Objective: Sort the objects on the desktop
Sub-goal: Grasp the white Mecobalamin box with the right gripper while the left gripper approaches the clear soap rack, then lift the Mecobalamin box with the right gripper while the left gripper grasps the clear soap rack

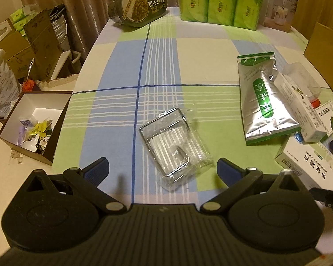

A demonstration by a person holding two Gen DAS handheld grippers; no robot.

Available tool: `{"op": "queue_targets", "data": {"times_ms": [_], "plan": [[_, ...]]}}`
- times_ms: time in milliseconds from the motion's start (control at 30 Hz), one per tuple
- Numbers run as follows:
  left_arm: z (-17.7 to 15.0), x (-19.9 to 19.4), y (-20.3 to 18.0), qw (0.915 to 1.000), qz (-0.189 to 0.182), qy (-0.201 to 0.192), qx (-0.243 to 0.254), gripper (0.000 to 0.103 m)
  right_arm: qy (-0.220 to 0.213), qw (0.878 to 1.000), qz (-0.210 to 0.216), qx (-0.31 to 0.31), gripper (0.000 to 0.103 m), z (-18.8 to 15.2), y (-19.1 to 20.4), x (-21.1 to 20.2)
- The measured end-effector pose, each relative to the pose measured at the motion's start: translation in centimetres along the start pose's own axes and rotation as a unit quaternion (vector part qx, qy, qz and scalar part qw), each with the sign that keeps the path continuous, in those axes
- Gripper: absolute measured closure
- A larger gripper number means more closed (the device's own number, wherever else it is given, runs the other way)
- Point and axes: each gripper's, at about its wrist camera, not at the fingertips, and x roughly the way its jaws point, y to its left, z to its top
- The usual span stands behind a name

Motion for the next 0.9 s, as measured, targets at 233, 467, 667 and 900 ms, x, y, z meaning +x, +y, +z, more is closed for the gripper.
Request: {"op": "queue_targets", "data": {"times_ms": [233, 467, 667, 900], "plan": [[0.3, 1.1, 0.1, 0.9999, 0.005, 0.001, -0.009, 0.011, 0.002, 1.0, -0.004, 0.0, 0.033, -0.2, 0.2, 0.0], [0.6, 1.8, 0.2, 0.9999, -0.004, 0.003, -0.014, 0.031, 0.004, 1.0, 0.0, 0.007, 0.034, -0.4, 0.1, -0.2], [0.4, 1.1, -0.8, 0.9998, -0.009, 0.014, -0.005, 0.064, 0.009, 1.0, 0.012, 0.028, 0.034, -1.3, -0.2, -1.3], [-1.2, -1.2, -3.4, 0.9977, -0.044, 0.036, 0.036, 0.068, 0.016, 0.999, 0.024, 0.045, 0.034, -3.0, -0.3, -3.4]]}}
